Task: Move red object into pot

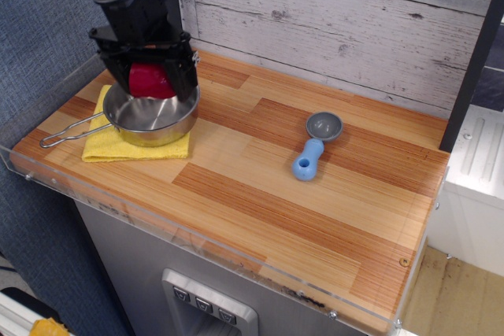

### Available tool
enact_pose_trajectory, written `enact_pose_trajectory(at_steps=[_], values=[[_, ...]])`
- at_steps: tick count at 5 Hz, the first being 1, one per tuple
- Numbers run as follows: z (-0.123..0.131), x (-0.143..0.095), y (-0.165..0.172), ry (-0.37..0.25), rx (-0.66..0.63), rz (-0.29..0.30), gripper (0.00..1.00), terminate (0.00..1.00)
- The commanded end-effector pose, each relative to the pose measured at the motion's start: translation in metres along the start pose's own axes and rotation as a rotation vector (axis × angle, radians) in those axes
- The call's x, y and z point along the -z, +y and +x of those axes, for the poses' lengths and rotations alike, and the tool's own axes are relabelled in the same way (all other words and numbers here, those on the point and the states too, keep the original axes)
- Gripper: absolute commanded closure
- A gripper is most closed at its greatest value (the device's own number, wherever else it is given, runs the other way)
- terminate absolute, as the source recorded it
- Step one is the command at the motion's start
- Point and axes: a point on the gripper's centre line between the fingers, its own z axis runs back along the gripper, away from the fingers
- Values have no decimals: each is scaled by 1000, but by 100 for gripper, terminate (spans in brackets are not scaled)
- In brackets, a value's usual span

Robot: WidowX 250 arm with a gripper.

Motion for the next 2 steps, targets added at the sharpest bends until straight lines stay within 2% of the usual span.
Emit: enact_pose_trajectory(at_steps=[1,2], values=[[11,-52,-8,-135,37,75,0,0],[-8,-6,5,26,5,31,0,100]])
